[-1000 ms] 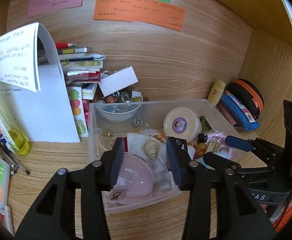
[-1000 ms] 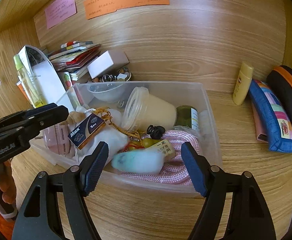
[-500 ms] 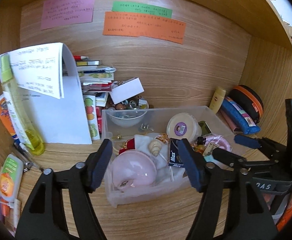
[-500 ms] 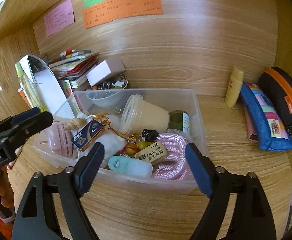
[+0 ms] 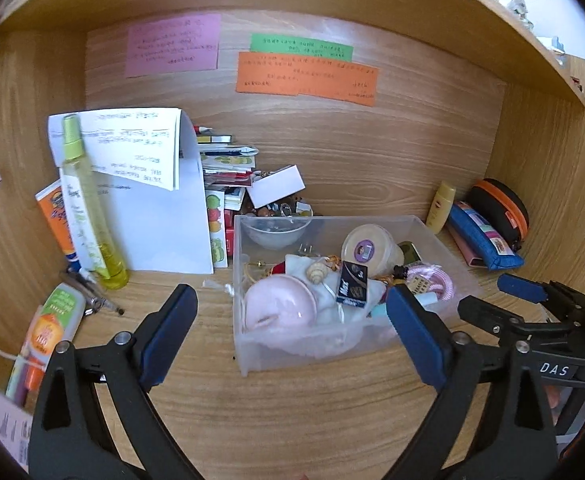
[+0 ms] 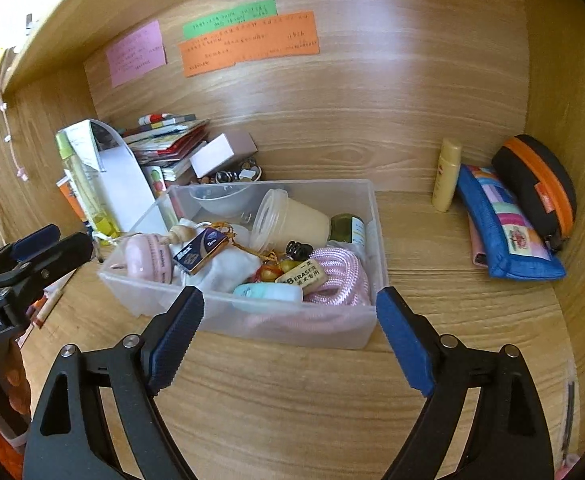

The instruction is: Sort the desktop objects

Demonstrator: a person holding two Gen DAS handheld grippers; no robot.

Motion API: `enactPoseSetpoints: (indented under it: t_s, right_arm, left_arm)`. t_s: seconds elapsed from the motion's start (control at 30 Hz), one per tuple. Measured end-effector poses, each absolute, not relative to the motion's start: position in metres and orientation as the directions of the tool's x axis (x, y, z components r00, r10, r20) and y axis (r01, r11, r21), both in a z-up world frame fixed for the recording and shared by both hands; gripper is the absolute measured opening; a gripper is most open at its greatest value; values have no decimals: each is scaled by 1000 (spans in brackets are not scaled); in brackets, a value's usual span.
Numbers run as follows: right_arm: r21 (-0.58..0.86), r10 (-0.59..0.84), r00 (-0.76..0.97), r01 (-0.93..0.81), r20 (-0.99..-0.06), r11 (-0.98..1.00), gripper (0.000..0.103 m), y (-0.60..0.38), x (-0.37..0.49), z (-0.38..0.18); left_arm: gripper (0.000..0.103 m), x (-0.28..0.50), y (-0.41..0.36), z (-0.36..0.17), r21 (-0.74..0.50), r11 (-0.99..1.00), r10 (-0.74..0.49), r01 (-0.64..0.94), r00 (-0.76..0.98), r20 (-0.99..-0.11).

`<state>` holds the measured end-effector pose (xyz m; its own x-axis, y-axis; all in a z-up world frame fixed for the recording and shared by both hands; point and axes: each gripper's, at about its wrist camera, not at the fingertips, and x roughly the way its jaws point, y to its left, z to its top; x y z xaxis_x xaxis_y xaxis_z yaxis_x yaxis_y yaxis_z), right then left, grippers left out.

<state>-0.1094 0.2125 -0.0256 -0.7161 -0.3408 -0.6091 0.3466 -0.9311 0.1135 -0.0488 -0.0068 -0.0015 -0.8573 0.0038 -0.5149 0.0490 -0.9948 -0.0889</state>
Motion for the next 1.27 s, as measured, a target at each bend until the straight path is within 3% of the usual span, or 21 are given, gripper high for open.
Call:
enactPoseSetpoints:
  t_s: [0.2, 0.43, 0.7, 0.87, 1.27]
  right_arm:
    - [99, -345, -740, 356, -578, -929, 89, 219, -82, -16]
    - [54, -335, -787, 361, -518, -931, 101, 230, -48, -5]
    - [57, -330, -794, 351, -510, -934, 102, 244, -34, -5]
    - [64, -327, -796, 344, -510, -937, 102, 253, -30, -6]
    - [90, -342, -774, 351, -533, -932, 102, 254, -39, -11]
  left_arm:
    - [96, -18, 2, 4, -112, -991, -11, 74, -876, -483]
    - [96, 6, 15, 4, -108, -989, -41, 102, -888, -458]
    - [96, 13, 37, -5, -55, -996, -37, 72, -876, -480]
    - [96, 15, 42, -9, -96, -995, 21, 30, -872, -488]
    - [96, 23, 41, -4, -89, -994, -18, 60, -908, -419]
